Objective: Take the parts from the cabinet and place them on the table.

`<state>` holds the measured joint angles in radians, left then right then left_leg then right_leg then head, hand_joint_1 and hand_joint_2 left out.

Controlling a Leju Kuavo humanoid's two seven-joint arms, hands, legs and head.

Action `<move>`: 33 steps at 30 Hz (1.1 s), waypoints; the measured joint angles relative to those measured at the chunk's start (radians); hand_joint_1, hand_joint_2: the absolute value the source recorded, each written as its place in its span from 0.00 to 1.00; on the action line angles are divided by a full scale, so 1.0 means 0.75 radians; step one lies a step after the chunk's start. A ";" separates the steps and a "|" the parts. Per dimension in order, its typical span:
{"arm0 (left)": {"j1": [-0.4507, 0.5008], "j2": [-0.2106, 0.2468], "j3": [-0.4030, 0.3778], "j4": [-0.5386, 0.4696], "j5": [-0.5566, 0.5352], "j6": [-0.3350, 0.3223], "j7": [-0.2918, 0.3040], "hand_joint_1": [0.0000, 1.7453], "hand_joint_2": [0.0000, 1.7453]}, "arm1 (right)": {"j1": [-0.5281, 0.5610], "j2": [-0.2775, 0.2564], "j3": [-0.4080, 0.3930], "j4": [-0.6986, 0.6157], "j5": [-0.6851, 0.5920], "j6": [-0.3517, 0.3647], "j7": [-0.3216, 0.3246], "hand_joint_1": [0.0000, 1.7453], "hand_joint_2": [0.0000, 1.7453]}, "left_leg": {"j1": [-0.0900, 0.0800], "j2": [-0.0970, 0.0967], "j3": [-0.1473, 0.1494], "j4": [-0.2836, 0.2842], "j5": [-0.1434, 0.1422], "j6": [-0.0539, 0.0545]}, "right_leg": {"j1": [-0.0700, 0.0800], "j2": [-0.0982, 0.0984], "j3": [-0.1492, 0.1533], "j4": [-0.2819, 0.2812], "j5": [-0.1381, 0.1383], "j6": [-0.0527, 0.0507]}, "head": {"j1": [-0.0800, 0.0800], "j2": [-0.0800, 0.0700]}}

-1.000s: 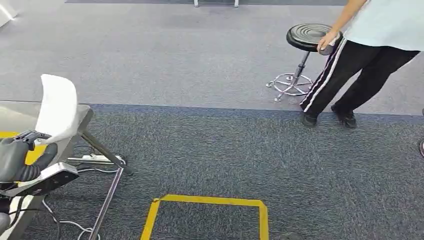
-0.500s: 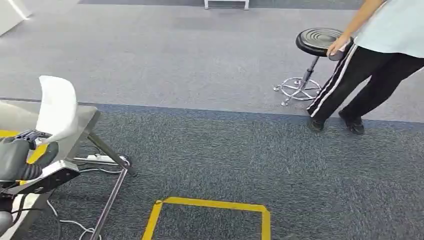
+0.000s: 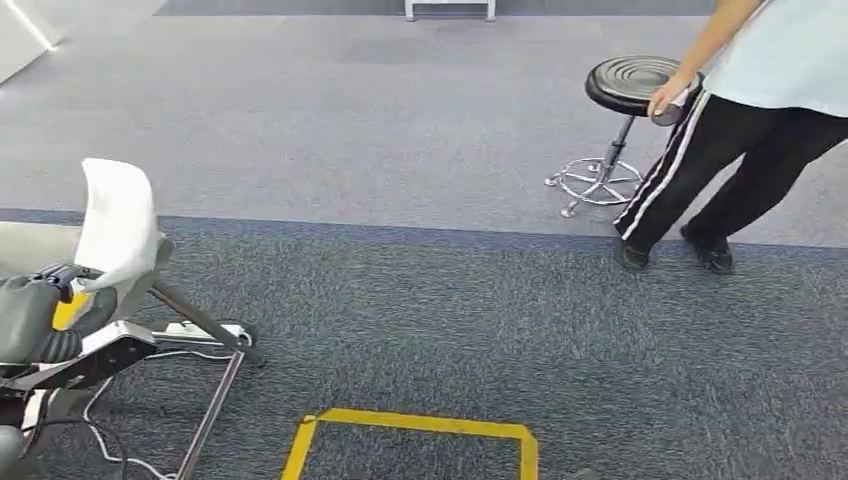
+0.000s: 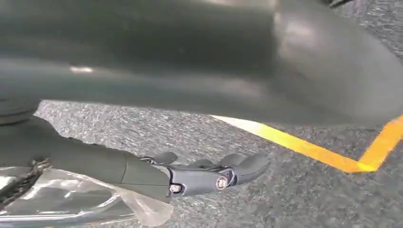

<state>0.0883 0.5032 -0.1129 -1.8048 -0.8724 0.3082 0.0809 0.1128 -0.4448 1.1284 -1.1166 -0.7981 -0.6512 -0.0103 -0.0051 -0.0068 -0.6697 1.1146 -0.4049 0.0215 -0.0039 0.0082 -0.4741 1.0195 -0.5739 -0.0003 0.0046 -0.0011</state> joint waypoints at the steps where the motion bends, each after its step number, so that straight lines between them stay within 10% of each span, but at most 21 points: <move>1: -0.001 0.001 0.002 0.001 0.005 0.000 -0.002 1.00 1.00 | 0.001 0.000 0.001 0.001 0.000 0.000 0.000 0.00 0.00 | -0.009 0.001 0.018 -0.012 -0.010 0.007 | 0.000 0.000 -0.006 -0.005 -0.009 0.002 | 0.004 0.000; 5: -0.005 0.003 0.008 0.001 0.016 0.000 -0.005 1.00 1.00 | -0.007 0.000 0.000 -0.010 -0.003 0.001 0.005 0.00 0.00 | -0.024 0.000 0.045 -0.091 -0.048 0.019 | -0.005 -0.011 -0.004 -0.031 -0.016 0.026 | 0.002 0.000; 7: -0.002 0.002 0.010 0.001 0.017 0.000 -0.005 1.00 1.00 | -0.003 -0.001 0.001 -0.011 -0.004 0.001 0.007 0.00 0.00 | -0.018 -0.005 0.069 -0.127 -0.034 -0.005 | -0.003 -0.014 0.015 -0.027 0.009 0.017 | 0.004 0.000; 33: 0.050 0.000 0.057 0.001 0.034 -0.010 0.002 1.00 1.00 | -0.003 -0.006 0.001 -0.011 -0.041 0.041 -0.013 0.00 0.00 | -0.021 -0.005 0.079 -0.130 -0.045 0.014 | -0.006 -0.015 0.039 -0.084 -0.006 0.032 | 0.005 0.000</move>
<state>0.1257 0.5031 -0.0702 -1.8040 -0.8473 0.3010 0.0820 0.1103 -0.4490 1.1292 -1.1250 -0.8286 -0.6203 -0.0202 -0.0207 -0.0102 -0.6106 1.0174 -0.4390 0.0320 -0.0086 -0.0030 -0.4446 0.9568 -0.5783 0.0235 0.0080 -0.0011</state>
